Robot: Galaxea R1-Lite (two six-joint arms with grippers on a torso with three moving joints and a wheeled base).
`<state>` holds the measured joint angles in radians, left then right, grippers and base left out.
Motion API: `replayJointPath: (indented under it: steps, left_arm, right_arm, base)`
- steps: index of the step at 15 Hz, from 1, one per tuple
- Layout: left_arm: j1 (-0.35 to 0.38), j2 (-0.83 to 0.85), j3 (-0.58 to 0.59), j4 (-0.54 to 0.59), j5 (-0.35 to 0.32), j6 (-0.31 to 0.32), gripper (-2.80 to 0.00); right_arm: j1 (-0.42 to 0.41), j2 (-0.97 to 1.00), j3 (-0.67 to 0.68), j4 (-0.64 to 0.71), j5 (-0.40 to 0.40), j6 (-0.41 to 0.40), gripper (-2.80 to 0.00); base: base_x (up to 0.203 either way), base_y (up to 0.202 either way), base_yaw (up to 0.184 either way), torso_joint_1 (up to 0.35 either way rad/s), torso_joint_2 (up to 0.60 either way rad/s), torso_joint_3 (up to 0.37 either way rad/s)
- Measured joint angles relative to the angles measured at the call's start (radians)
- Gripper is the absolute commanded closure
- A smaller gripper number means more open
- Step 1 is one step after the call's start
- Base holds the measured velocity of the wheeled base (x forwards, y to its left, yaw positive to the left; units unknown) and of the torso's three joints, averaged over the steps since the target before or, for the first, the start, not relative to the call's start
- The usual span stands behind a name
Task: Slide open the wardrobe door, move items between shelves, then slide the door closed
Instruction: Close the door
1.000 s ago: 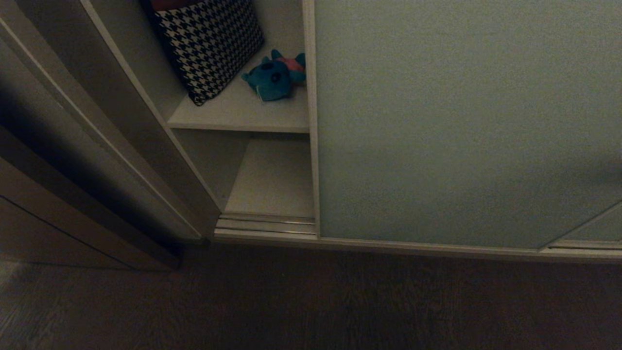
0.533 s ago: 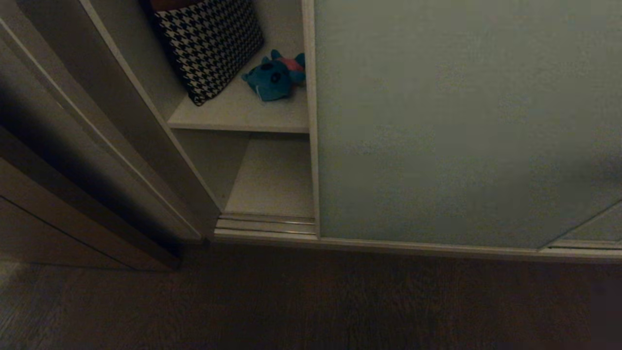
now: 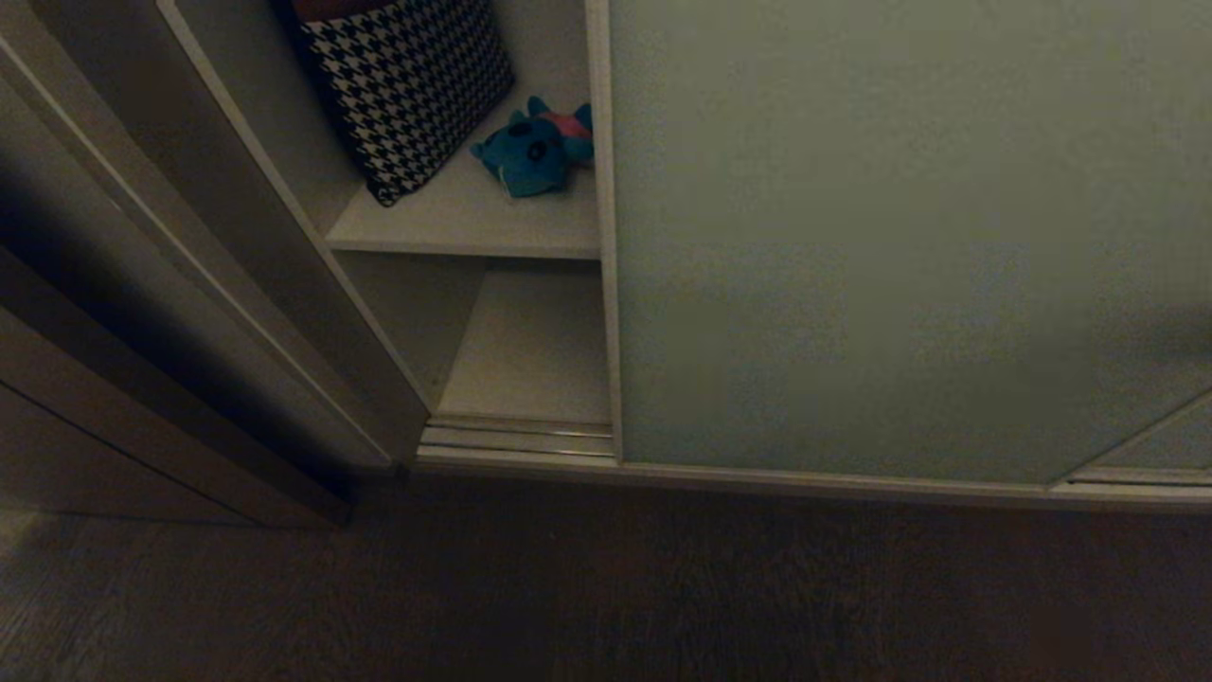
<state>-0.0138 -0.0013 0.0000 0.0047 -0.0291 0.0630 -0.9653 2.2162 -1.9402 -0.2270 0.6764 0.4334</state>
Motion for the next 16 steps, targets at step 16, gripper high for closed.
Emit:
replayJointPath:
  steps: [16]
  left_arm:
    - [0.000,0.000,0.000,0.000,0.000,-0.001,0.00]
  right_arm:
    - [0.049,-0.158,0.165,0.004,0.040,0.053,0.00]
  base:
    - [0.000,0.000,0.000,0.000,0.00,0.000]
